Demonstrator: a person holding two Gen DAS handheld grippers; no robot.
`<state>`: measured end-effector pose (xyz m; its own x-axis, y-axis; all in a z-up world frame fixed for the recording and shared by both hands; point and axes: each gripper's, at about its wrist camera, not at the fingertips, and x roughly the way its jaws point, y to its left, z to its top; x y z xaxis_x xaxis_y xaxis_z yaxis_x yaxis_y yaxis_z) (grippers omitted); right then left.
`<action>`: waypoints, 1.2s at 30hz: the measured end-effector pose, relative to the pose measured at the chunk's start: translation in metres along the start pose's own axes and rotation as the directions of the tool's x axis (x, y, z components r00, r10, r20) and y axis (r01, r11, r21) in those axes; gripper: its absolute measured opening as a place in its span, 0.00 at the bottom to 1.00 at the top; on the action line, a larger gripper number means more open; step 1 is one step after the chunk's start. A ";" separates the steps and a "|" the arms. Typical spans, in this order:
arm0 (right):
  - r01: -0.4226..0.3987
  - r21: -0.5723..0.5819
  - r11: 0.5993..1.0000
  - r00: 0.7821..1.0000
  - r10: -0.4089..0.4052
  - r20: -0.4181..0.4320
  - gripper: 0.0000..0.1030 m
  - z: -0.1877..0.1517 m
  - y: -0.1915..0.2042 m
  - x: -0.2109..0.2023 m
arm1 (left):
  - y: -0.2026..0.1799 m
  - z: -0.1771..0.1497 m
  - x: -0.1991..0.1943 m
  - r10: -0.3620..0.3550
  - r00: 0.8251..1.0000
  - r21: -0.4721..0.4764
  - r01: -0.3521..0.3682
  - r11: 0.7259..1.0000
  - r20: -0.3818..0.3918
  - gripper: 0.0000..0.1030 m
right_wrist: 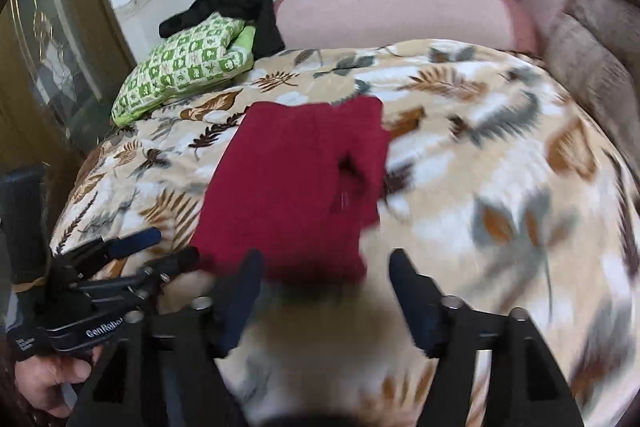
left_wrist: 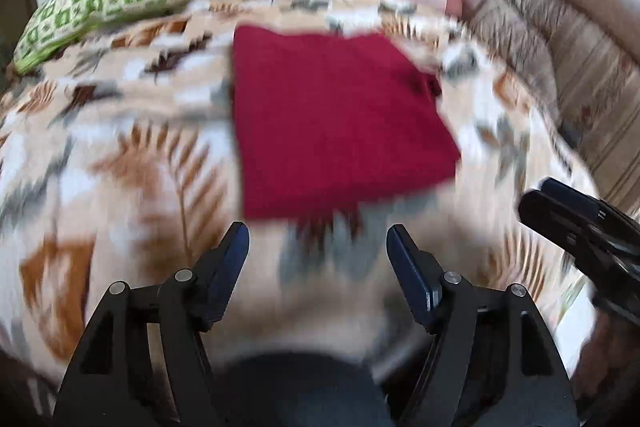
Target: Fold small clothes
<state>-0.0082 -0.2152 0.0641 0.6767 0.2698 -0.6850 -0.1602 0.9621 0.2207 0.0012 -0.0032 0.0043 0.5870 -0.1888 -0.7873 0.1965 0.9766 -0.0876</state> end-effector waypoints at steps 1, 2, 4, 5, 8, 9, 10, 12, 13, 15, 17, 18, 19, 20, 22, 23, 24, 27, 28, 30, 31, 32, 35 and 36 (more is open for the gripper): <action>-0.004 0.022 1.000 1.000 0.004 0.003 0.65 -0.016 0.001 -0.007 | -0.004 -0.007 0.001 0.017 1.000 0.009 -0.017 1.000 -0.008 0.70; -0.004 0.042 0.999 1.000 0.003 0.005 0.65 -0.032 0.002 -0.013 | -0.009 -0.020 0.002 0.029 0.999 0.026 -0.029 0.999 -0.014 0.70; 0.009 0.086 0.996 1.000 -0.008 -0.020 0.65 -0.062 0.001 -0.020 | -0.015 -0.030 0.006 0.041 0.998 0.042 -0.040 0.998 -0.037 0.70; 0.003 0.090 0.996 1.000 -0.004 0.006 0.64 -0.065 0.001 -0.028 | -0.017 -0.030 0.002 0.051 0.998 0.041 -0.050 0.998 -0.020 0.70; 0.010 0.094 0.996 0.997 -0.018 0.078 0.65 -0.065 -0.001 -0.045 | -0.017 -0.031 -0.004 0.070 0.998 0.042 -0.070 0.997 0.004 0.70; 0.007 0.092 0.996 0.997 -0.014 0.075 0.65 -0.066 -0.001 -0.045 | -0.017 -0.030 -0.005 0.075 0.997 0.044 -0.075 0.996 0.009 0.70; 0.010 0.096 0.995 0.997 -0.017 0.071 0.65 -0.066 -0.002 -0.044 | -0.018 -0.031 -0.006 0.078 0.997 0.048 -0.079 0.996 0.015 0.70; 0.015 0.108 0.994 0.998 -0.022 0.059 0.65 -0.066 -0.003 -0.042 | -0.018 -0.031 -0.009 0.079 0.997 0.052 -0.080 0.995 0.025 0.70; 0.020 0.111 0.994 0.998 -0.026 0.057 0.65 -0.065 -0.002 -0.042 | -0.017 -0.031 -0.010 0.079 0.996 0.051 -0.080 0.995 0.029 0.70; 0.018 0.105 0.994 0.998 -0.025 0.060 0.65 -0.066 -0.001 -0.043 | -0.017 -0.031 -0.012 0.079 0.996 0.049 -0.080 0.996 0.034 0.70; 0.023 0.096 0.995 0.998 -0.028 0.059 0.65 -0.066 0.001 -0.043 | -0.016 -0.031 -0.013 0.079 0.996 0.046 -0.081 0.996 0.039 0.70; 0.023 0.093 0.995 0.998 -0.029 0.060 0.65 -0.066 0.001 -0.044 | -0.017 -0.031 -0.014 0.080 0.996 0.046 -0.082 0.996 0.041 0.70; 0.024 0.091 0.996 0.998 -0.029 0.060 0.65 -0.066 0.001 -0.044 | -0.017 -0.031 -0.014 0.081 0.996 0.045 -0.082 0.996 0.043 0.70; 0.024 0.091 0.996 0.998 -0.030 0.060 0.65 -0.067 0.001 -0.044 | -0.017 -0.031 -0.014 0.081 0.996 0.045 -0.083 0.996 0.044 0.70; 0.025 0.095 0.995 0.998 -0.031 0.059 0.65 -0.067 0.001 -0.044 | -0.017 -0.031 -0.014 0.080 0.996 0.045 -0.082 0.996 0.043 0.70; 0.025 0.097 0.995 0.998 -0.031 0.058 0.65 -0.067 0.000 -0.043 | -0.017 -0.031 -0.014 0.080 0.996 0.044 -0.082 0.996 0.042 0.70; 0.025 0.099 0.995 0.998 -0.031 0.057 0.65 -0.067 0.000 -0.043 | -0.016 -0.031 -0.014 0.079 0.996 0.042 -0.081 0.996 0.042 0.70; 0.027 0.098 0.995 0.998 -0.032 0.056 0.65 -0.067 0.000 -0.043 | -0.016 -0.031 -0.014 0.076 0.996 0.037 -0.077 0.996 0.039 0.70; 0.028 0.098 0.995 0.998 -0.033 0.057 0.65 -0.067 0.000 -0.043 | -0.015 -0.031 -0.014 0.075 0.996 0.034 -0.077 0.996 0.040 0.70; 0.030 0.091 0.995 0.998 -0.036 0.057 0.65 -0.067 0.001 -0.043 | -0.014 -0.031 -0.014 0.072 0.997 0.030 -0.073 0.997 0.039 0.70; 0.032 0.088 0.996 0.998 -0.037 0.056 0.65 -0.067 0.001 -0.043 | -0.013 -0.031 -0.014 0.072 0.997 0.028 -0.073 0.997 0.038 0.70; 0.034 0.085 0.996 0.998 -0.039 0.054 0.65 -0.067 0.002 -0.043 | -0.012 -0.031 -0.014 0.068 0.997 0.024 -0.069 0.997 0.037 0.70; 0.043 0.077 0.996 0.997 -0.047 0.057 0.65 -0.066 0.004 -0.043 | -0.011 -0.030 -0.012 0.067 0.997 0.020 -0.068 0.997 0.031 0.70; 0.049 0.075 0.996 0.997 -0.053 0.059 0.65 -0.066 0.004 -0.044 | -0.011 -0.030 -0.012 0.066 0.997 0.020 -0.066 0.998 0.029 0.70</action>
<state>-0.0862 -0.2203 0.0492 0.7252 0.2157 -0.6539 -0.0731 0.9684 0.2384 -0.0316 -0.0085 -0.0039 0.6210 -0.1271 -0.7734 0.1725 0.9847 -0.0233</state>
